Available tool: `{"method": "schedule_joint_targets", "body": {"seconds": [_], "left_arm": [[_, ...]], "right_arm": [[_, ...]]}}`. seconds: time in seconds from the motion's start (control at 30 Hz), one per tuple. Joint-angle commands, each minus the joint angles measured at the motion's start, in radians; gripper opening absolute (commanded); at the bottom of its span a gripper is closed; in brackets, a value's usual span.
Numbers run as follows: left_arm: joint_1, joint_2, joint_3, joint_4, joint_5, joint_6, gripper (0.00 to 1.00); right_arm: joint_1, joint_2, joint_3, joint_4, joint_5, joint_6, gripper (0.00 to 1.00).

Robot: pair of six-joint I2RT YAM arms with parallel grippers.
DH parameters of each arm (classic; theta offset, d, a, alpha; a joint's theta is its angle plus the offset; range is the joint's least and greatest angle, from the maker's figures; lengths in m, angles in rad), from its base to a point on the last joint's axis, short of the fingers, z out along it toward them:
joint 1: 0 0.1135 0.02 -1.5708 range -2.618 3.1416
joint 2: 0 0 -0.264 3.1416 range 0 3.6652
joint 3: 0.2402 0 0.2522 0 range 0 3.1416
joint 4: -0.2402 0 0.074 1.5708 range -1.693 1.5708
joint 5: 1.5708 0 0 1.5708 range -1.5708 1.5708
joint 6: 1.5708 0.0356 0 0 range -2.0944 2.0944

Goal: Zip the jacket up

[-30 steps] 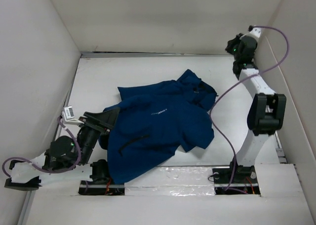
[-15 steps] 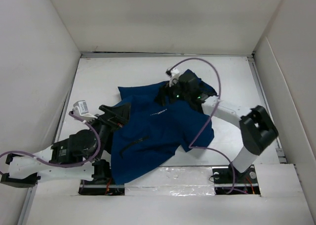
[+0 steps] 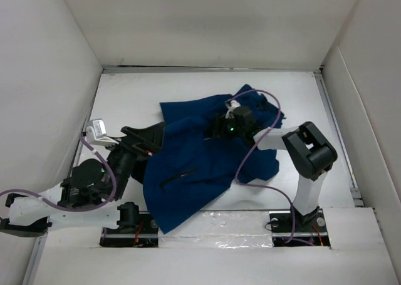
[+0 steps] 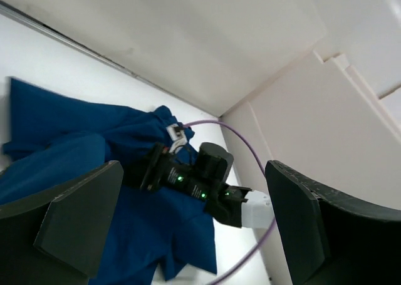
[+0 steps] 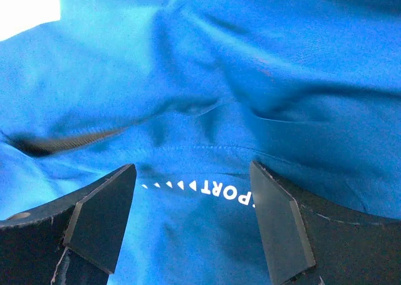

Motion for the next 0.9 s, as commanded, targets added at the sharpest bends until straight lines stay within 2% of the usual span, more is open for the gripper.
{"method": "schedule_joint_targets", "body": {"seconds": [0.0,0.13,0.2,0.23,0.33,0.43,0.53,0.57,0.63,0.67,0.7,0.8,0.83,0.87], "left_arm": [[-0.003,-0.028,0.062,0.013,-0.006,0.03,0.99],[-0.003,-0.077,0.09,-0.084,-0.05,-0.027,0.99],[-0.003,-0.1,0.085,-0.084,-0.061,-0.02,0.99],[-0.003,-0.12,0.07,-0.075,-0.073,-0.001,0.99],[-0.003,-0.147,0.018,0.02,-0.09,0.06,0.99],[-0.003,-0.128,0.004,0.131,-0.075,0.151,0.99],[-0.003,-0.053,0.016,0.159,-0.07,0.174,0.99],[-0.003,-0.028,0.018,0.178,-0.069,0.178,0.99],[-0.003,0.05,0.022,0.208,-0.06,0.213,0.99],[-0.003,0.079,0.028,0.212,-0.052,0.217,0.99],[-0.003,0.105,0.038,0.212,-0.055,0.22,0.99],[-0.003,0.193,0.082,0.208,-0.05,0.221,0.99],[-0.003,0.214,0.097,0.212,-0.046,0.23,0.99],[-0.003,0.219,0.1,0.229,-0.028,0.237,0.99]], "right_arm": [[-0.159,-0.046,-0.028,0.102,0.111,0.105,0.8],[-0.228,-0.025,0.1,0.004,0.169,0.085,0.81],[-0.253,0.024,0.188,-0.025,0.09,0.051,0.82],[-0.253,0.07,0.284,-0.048,0.067,0.042,0.82],[-0.233,0.101,0.438,-0.163,0.007,-0.027,0.84],[-0.199,0.043,0.577,-0.235,0.043,-0.1,0.86],[-0.175,-0.055,0.693,-0.338,-0.004,-0.176,0.87],[-0.175,-0.137,0.7,-0.355,-0.007,-0.217,0.86],[-0.13,-0.25,0.649,-0.384,0.028,-0.258,0.77],[-0.115,-0.313,0.613,-0.39,0.05,-0.301,0.87],[-0.097,-0.444,0.534,-0.39,0.068,-0.321,1.0],[-0.021,-0.648,0.449,-0.476,0.154,-0.386,1.0],[-0.005,-0.799,0.371,-0.478,0.222,-0.395,1.0],[0.02,-0.878,0.325,-0.466,0.258,-0.397,1.0]]}}
